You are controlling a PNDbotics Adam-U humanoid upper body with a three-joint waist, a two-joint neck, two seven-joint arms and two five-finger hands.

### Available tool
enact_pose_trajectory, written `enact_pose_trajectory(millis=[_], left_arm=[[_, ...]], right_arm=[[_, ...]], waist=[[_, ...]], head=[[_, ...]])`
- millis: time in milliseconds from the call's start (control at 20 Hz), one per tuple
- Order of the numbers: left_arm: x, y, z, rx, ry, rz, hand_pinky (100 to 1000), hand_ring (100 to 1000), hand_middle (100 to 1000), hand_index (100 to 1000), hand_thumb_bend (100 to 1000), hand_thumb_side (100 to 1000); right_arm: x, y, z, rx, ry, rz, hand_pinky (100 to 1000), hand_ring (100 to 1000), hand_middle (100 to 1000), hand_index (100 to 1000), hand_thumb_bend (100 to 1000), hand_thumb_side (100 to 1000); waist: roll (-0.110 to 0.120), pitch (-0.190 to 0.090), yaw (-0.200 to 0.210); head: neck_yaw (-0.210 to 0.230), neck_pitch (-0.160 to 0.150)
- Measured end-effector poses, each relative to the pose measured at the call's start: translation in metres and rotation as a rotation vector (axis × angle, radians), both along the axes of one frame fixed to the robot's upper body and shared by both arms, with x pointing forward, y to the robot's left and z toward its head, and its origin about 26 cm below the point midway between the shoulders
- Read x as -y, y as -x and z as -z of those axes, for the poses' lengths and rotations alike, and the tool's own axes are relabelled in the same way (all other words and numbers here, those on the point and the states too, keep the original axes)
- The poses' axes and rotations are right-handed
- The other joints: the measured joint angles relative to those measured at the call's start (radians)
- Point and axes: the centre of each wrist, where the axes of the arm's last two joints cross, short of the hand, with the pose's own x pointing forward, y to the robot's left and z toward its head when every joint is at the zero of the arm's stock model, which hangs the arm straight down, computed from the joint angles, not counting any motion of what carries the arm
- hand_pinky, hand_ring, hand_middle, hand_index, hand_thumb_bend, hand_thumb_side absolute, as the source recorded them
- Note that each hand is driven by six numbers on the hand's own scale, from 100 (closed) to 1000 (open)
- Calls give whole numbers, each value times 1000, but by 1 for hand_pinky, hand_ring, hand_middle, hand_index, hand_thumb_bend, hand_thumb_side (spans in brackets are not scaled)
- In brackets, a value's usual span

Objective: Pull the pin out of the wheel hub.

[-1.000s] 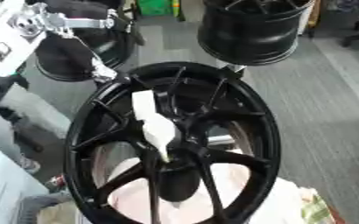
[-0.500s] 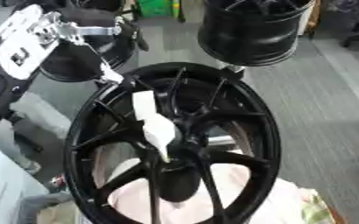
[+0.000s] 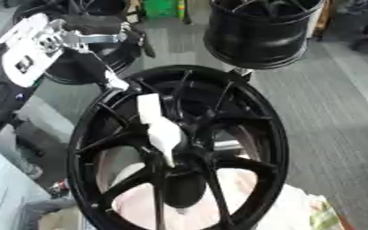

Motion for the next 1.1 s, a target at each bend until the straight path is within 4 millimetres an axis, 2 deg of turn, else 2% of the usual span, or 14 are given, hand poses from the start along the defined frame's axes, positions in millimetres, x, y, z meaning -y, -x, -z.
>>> enact_pose_trajectory(millis=[350, 600, 1100], left_arm=[[9, 7, 3, 1, -21, 46, 741, 696, 723, 838, 499, 646], [10, 9, 12, -8, -49, 48, 730, 675, 710, 835, 480, 608], [11, 9, 23, -13, -81, 39, 714, 641, 695, 834, 467, 599]], right_arm=[[1, 1, 1, -6, 0, 2, 504, 686, 736, 791, 100, 485], [1, 1, 2, -6, 0, 2, 504, 686, 736, 791, 100, 485], [1, 1, 2, -7, 0, 2, 504, 685, 736, 790, 100, 486]], waist=[[0, -4, 2], [0, -5, 2], [0, -5, -1]], head=[[1, 0], [2, 0], [4, 0]])
